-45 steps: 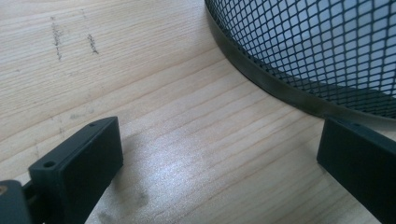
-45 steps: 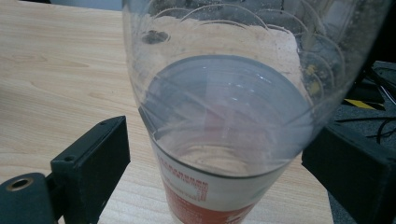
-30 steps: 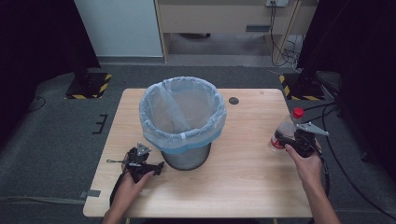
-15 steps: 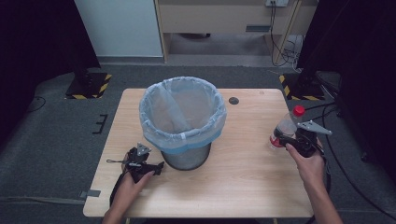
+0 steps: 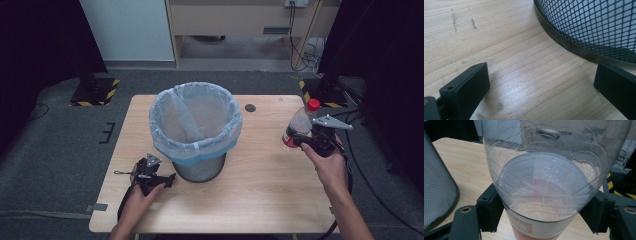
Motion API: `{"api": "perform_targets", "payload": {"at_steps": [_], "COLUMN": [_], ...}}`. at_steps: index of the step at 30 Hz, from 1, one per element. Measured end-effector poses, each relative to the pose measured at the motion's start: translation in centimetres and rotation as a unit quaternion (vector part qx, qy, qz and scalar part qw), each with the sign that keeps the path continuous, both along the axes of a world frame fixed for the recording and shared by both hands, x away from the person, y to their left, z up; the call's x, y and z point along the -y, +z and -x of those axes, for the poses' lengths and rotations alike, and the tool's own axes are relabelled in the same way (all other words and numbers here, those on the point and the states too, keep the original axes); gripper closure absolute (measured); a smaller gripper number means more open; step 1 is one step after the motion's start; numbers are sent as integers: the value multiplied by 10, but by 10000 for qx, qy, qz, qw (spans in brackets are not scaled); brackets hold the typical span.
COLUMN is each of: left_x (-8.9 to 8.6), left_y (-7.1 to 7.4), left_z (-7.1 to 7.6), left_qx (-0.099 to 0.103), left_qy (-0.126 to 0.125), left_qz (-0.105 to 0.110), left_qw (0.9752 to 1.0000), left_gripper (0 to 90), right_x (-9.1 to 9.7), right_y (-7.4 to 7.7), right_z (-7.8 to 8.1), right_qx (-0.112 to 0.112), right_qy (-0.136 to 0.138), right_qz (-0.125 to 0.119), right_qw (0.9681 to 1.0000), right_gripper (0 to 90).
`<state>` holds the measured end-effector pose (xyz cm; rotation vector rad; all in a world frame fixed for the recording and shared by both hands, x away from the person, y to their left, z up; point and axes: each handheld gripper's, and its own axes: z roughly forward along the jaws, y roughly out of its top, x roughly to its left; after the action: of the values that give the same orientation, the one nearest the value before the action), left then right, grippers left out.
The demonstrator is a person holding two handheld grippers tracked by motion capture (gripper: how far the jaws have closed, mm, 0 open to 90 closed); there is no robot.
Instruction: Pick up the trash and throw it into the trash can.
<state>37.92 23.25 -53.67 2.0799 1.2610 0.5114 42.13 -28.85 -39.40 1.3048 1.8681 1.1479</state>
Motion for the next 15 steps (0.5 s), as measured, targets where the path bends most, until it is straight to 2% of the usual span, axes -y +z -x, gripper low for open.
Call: {"api": "perform_targets", "payload": {"at_steps": [7, 8, 15], "left_x": [0, 0, 0], "left_y": [0, 0, 0], "left_z": [0, 0, 0], "left_qx": [1, 0, 0], "left_qy": [0, -1, -1], "left_qz": [1, 0, 0], "left_qw": [10000, 10000, 10000], "left_gripper": [0, 0, 0], "right_x": [-19, -26, -45], "right_y": [20, 29, 47], "right_z": [-10, -12, -19], "right_qx": [43, 65, 102], "right_qy": [217, 291, 494], "right_qz": [-38, -46, -88], "right_qw": [9997, 9995, 9987], "right_gripper": [275, 275, 275]}}
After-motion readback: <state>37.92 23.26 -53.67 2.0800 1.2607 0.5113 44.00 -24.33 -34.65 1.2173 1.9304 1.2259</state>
